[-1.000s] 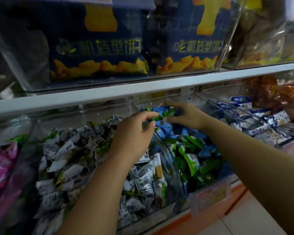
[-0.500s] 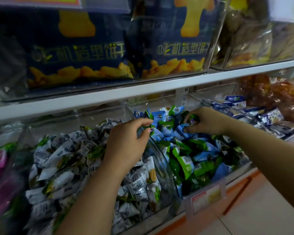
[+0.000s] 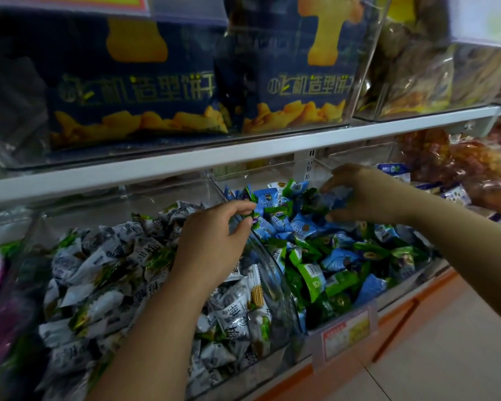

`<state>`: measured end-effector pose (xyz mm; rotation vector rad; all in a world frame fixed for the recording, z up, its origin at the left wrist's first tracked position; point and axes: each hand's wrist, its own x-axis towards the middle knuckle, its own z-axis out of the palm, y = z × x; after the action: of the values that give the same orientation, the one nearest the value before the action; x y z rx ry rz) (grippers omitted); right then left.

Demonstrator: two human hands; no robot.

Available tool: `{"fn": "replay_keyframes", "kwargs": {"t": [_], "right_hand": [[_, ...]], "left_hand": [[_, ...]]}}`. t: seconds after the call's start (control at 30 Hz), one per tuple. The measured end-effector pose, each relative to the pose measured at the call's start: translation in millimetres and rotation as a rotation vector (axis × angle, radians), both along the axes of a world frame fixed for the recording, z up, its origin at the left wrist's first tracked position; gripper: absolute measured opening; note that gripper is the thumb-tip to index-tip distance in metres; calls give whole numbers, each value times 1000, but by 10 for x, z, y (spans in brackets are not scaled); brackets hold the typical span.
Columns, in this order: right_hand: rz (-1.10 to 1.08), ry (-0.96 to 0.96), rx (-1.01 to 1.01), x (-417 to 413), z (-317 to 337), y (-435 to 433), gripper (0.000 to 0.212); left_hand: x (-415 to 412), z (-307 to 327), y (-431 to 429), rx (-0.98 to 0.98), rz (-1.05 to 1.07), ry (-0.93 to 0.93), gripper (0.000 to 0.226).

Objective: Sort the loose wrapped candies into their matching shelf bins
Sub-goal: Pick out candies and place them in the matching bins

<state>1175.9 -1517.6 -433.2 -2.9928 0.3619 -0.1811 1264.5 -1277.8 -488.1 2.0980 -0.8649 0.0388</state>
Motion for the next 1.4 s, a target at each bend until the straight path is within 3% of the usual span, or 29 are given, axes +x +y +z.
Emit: {"fn": "replay_keyframes", "kwargs": {"t": [0.13,0.27,0.37,0.53,0.63,0.83,0.93,1.0,1.03,1.13,1.2,1.4], "right_hand": [[141,-35,79,358,-153,245,58],[139,126,199,763,-393,367,72],[133,243,271,836,-456,327,62],[175,299,234,543,-363,328,41],[148,329,317,334,-294,358,37],[133,305,352,223,-279,362,35],[121,-3,402,344,-282,281,17],[68,-222,338,501,-308,237,14],[41,-238,266,591,-322,224,26],[55,-1,138,809,-420,194,53],[58,106,108,853,-484,171,47],[-13,53,81,634,-394,92,36]], "left_hand": [[-11,5,-26,1,14,-29,27],[4,-2,-22,2,18,-36,26],[29,-10,-4,-12,2,-33,24],[25,-10,-9,-7,5,-47,25],[24,-25,-13,-2,12,-53,25],[36,-46,-3,13,23,-70,24],[52,-50,-4,22,21,-84,25],[52,-48,-2,10,14,-85,23],[48,-47,-1,3,11,-78,23],[55,-57,-3,5,3,-58,24],[62,-60,-3,9,6,-52,23],[32,-36,1,-15,-4,-34,25]]}}
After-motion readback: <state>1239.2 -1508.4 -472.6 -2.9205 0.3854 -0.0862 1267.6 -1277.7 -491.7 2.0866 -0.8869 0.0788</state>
